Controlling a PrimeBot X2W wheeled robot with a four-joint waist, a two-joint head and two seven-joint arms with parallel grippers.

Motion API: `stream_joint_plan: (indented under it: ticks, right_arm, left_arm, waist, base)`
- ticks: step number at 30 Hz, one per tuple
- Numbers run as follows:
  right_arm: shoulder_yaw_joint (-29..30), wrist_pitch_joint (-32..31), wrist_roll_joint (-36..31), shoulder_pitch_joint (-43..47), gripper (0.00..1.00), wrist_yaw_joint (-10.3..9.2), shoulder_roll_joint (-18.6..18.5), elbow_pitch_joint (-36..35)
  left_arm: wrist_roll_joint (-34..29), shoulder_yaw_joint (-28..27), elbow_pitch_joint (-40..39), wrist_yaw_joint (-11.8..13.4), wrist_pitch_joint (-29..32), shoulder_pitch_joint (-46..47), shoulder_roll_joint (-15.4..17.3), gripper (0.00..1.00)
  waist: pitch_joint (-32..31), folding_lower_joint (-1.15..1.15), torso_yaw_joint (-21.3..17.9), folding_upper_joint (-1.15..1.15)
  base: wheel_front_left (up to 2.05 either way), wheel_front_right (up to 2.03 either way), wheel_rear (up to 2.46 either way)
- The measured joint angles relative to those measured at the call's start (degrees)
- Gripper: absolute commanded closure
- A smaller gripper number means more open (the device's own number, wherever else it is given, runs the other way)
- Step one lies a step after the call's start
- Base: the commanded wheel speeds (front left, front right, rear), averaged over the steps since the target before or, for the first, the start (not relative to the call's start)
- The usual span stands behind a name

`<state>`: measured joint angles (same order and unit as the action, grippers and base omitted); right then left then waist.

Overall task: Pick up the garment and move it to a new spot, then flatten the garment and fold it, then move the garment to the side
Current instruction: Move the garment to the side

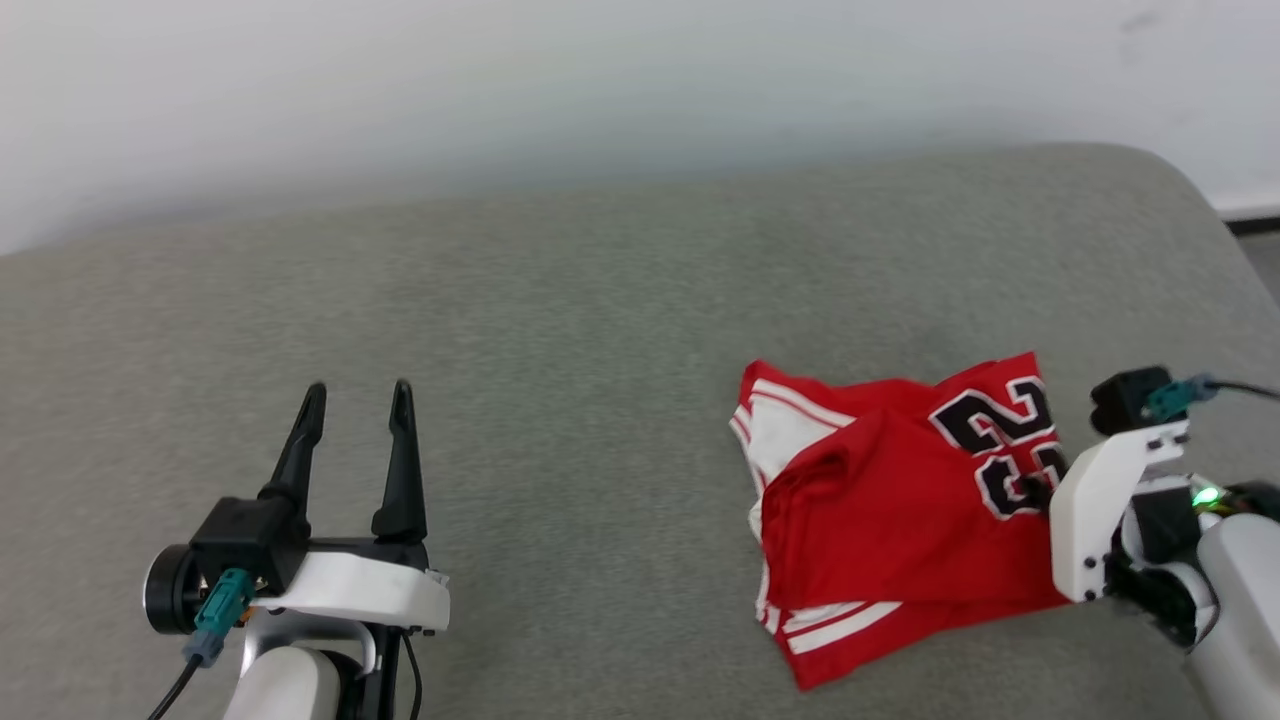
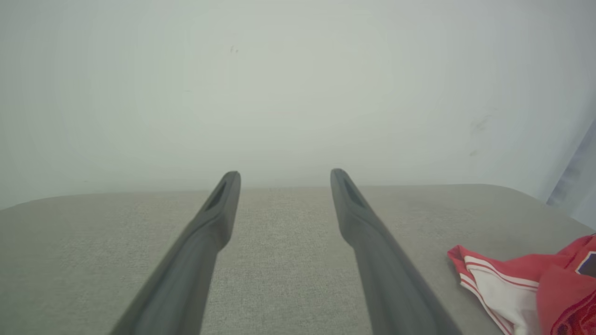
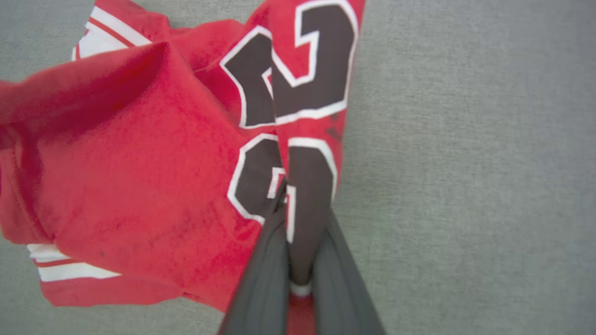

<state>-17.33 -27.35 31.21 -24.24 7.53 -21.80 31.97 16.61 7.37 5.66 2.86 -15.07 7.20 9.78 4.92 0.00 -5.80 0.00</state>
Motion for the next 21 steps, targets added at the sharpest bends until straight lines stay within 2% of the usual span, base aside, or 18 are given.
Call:
stream_joint_plan:
  ticks: [4,10,21]
  right_arm:
    - [-0.66,-0.34,-2.67,-3.47,1.0,-0.02,-2.58,1.04]
    - [2.27,3.54,-6.28,-10.45,1.0,-0.01,-4.79,5.23]
    - [16.93,15.91,-12.07,-21.76,1.0,-0.01,-7.59,17.86]
  left_arm:
    - [-0.86,0.54,-1.4,-0.44,0.0,1.94,0.08,0.0]
    - [-2.38,2.04,-3.44,-1.46,1.07,6.92,1.27,0.0]
    - [-5.41,4.76,-7.53,-3.72,4.27,18.02,4.01,0.0]
  waist:
    - [1.95,0.0,-4.77,0.0]
    - [8.24,0.0,-9.45,0.0]
    - [23.1,0.01,-12.1,0.0]
  base:
    - [0.0,0.0,0.0]
    - [0.0,0.0,0.0]
    - [0.0,0.0,0.0]
